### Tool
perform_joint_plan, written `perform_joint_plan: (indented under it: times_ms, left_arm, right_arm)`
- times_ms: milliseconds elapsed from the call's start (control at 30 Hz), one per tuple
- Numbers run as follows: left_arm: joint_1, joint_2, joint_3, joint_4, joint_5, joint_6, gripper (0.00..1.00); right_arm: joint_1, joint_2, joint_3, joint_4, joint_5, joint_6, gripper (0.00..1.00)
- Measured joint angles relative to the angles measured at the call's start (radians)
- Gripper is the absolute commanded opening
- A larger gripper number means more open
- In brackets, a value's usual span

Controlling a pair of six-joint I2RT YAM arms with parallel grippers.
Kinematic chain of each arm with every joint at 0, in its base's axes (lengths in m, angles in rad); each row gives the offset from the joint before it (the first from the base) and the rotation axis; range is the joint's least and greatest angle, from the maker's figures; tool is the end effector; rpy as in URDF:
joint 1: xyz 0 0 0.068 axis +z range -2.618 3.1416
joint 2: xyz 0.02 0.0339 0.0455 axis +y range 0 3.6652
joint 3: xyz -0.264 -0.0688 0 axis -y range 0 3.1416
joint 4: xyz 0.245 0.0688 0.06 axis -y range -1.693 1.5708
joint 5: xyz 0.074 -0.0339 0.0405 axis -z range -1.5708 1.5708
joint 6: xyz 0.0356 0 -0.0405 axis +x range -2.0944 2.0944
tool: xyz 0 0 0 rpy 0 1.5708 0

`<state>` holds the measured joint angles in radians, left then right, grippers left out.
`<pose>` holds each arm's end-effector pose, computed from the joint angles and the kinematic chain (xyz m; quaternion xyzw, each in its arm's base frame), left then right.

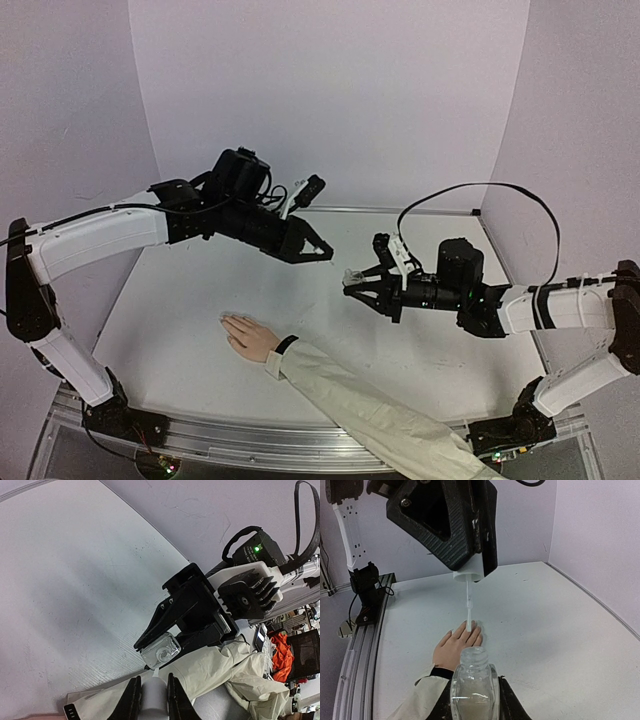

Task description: Paint the nails

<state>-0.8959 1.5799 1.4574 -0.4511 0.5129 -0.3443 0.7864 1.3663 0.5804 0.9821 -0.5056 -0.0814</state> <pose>0.2120 -0.2929 0.3501 0.3481 0.7844 -0.4501 0.2470 0.1892 0.2140 0.2616 -0.4337 0.4761 0.4073 0.6476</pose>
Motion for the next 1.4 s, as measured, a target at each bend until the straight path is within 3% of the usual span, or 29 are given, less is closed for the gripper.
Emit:
perform_joint_plan:
  times_ms: [1400]
  left_arm:
    - [-0.022,0.046,0.041,0.032,0.024,-0.022,0.00]
  right_arm:
    - [0.001,-0.017,-0.021,0.014,-0.002,0.001,0.00]
